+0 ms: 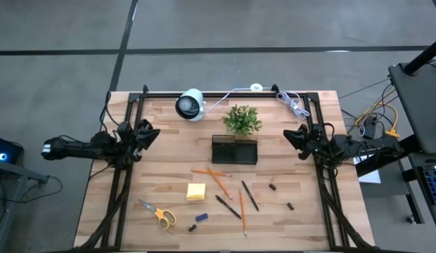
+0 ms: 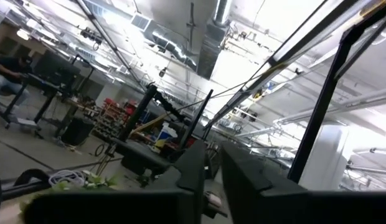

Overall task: Pick and place office supplies into organizer
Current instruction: Put the top right black binder clip into the black desk organizer

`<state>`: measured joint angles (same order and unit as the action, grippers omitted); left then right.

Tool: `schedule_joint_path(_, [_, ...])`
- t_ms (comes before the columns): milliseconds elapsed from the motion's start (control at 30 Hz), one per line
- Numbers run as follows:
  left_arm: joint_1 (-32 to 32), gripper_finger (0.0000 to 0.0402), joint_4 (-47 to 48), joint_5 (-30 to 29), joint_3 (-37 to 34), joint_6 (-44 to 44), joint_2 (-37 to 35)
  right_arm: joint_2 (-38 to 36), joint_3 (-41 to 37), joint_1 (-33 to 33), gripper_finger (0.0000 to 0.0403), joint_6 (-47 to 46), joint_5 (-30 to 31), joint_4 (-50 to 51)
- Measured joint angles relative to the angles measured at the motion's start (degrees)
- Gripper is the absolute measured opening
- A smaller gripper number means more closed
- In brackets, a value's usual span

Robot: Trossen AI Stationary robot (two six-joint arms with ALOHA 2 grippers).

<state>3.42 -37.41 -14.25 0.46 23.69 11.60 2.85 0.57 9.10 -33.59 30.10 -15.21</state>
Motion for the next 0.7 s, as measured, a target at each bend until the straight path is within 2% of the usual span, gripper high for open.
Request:
schedule_joint_path(167, [0.0, 0.0122, -4.2, -1.1, 1.5, 0.0, 5.1, 0.0, 0.0, 0.0, 0.0129, 0.2, -0.2, -3.1])
schedule_joint_path(300, [0.0, 0.016, -12.1, -1.1, 3.4, 0.0, 9.4, 0.0, 0.0, 0.0, 0.0149, 0.1, -1.9, -7.2])
schedule_joint_path(467, [0.0, 0.017, -21.7, -1.1, 5.0, -0.4, 14.5, 0.0, 0.0, 0.0, 0.0156, 1.1, -3.0, -13.7])
schedule_joint_path(700, [0.0, 0.0171, -21.6, -1.1, 9.1, -0.3, 21.0, 0.9, 0.0, 0.0, 0.0157, 0.7, -3.9, -13.8])
